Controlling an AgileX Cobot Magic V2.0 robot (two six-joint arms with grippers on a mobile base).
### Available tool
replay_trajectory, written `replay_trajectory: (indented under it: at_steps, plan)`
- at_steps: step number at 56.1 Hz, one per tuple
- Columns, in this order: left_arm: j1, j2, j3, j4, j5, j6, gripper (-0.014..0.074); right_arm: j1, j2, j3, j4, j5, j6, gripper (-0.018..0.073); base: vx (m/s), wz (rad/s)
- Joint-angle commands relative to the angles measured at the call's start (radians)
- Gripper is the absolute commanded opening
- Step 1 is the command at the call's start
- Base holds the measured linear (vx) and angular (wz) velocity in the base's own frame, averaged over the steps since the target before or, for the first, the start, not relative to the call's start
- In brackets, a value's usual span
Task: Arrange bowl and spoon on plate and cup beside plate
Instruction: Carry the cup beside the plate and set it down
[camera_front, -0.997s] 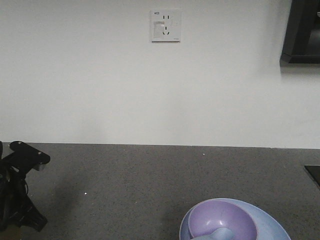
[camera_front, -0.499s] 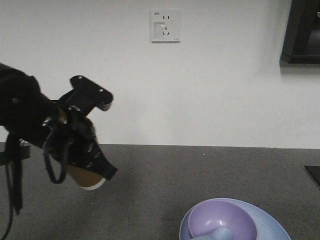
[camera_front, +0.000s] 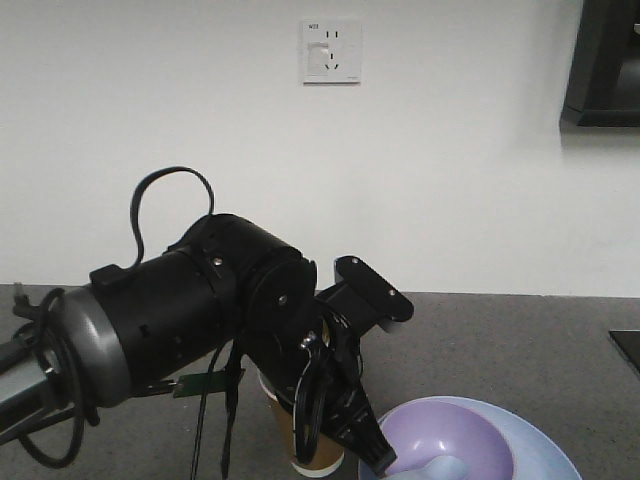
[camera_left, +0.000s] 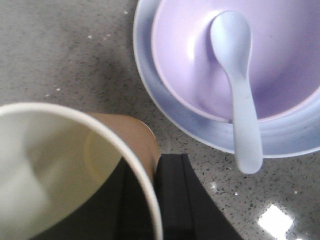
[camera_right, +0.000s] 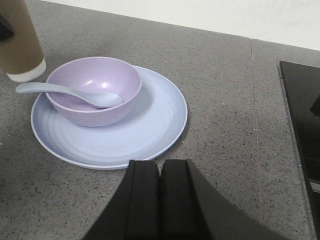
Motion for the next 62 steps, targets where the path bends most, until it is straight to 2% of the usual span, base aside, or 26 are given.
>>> replay_trajectory:
  at_steps: [1, 14, 21, 27, 42, 47, 54, 62]
  plan:
    - [-0.006, -0.043, -0.036, 0.007, -0.043, -0.008, -0.0003, -0.001, 0.011, -0.026, -0.015, -0.070, -0.009, -0.0008, 0.00, 0.00]
    - [-0.006, -0.031, -0.036, 0.005, -0.042, -0.009, 0.0000, -0.001, 0.011, -0.026, -0.015, -0.070, -0.009, -0.0008, 0.00, 0.00]
    - [-0.006, -0.030, -0.036, 0.005, -0.048, -0.009, 0.0033, -0.001, 0.011, -0.026, -0.015, -0.070, -0.009, -0.0008, 0.00, 0.00]
    - [-0.006, -0.030, -0.036, 0.005, -0.047, -0.009, 0.0105, -0.001, 0.011, -0.026, -0.015, -0.070, -0.009, -0.0008, 0.00, 0.00]
    - [-0.006, -0.030, -0.036, 0.005, -0.037, -0.009, 0.0388, -0.001, 0.011, -0.026, -0.015, -0.070, -0.009, -0.0008, 0.00, 0.00]
    - [-0.006, -0.030, -0.036, 0.005, -0.034, -0.009, 0.0453, -0.001, 0.011, -0.026, -0.015, -0.070, -0.009, -0.0008, 0.00, 0.00]
    - [-0.006, -0.030, -0.036, 0.005, -0.031, -0.010, 0.0503, -0.001, 0.011, -0.026, -0.015, -0.070, -0.009, -0.0008, 0.00, 0.00]
    - [-0.006, -0.030, -0.036, 0.005, -0.027, -0.010, 0.0503, -0.001, 0.011, -0.026, -0.015, -0.070, -0.009, -0.0008, 0.00, 0.00]
